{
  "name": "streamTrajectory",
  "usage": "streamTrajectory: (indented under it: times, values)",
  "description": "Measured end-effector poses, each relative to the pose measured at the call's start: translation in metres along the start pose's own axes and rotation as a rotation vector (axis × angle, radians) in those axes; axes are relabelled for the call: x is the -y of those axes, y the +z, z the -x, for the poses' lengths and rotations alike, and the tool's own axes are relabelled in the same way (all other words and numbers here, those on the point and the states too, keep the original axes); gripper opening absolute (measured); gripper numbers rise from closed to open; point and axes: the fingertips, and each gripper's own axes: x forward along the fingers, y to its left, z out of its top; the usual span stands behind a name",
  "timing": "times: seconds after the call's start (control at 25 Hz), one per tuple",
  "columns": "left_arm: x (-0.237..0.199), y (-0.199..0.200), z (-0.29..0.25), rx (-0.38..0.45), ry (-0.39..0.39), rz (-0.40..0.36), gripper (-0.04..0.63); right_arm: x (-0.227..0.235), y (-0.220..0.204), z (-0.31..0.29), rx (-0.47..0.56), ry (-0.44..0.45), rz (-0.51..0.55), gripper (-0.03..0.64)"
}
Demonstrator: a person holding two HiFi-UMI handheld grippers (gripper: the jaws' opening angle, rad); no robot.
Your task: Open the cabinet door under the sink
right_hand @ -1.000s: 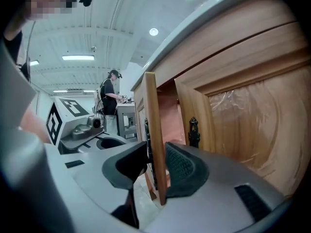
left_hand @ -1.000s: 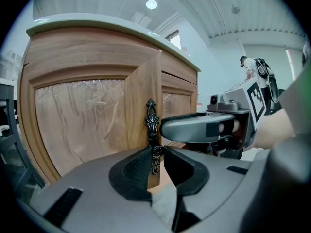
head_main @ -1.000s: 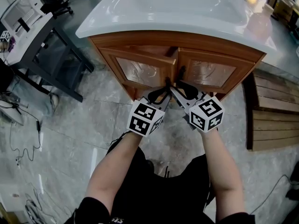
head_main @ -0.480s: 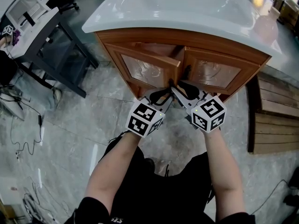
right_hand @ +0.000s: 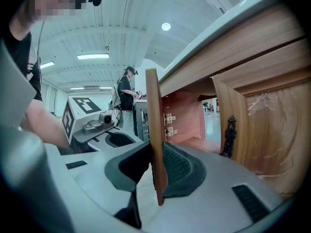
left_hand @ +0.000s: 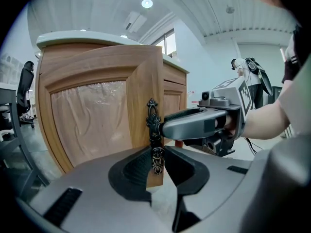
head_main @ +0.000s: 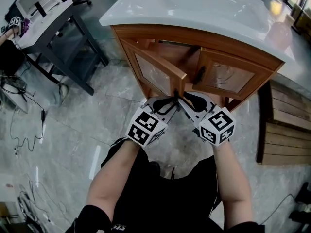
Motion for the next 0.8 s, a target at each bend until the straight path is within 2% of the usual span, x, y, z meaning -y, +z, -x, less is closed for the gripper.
streamTrajectory:
  times: [0.32, 0.8]
  values:
    - [0.001, -0.015, 0.035, -0.001, 0.008, 0.016, 0.095, -0.04, -0.002, -0.004, -0.027, 0.051, -0.005, 0.086]
    - [-0.012, -0.049, 0.111, -0.043, 0.011, -0.012, 0.115, -0.119, -0.003, -0.031, -0.059, 0.183, 0.019, 0.071]
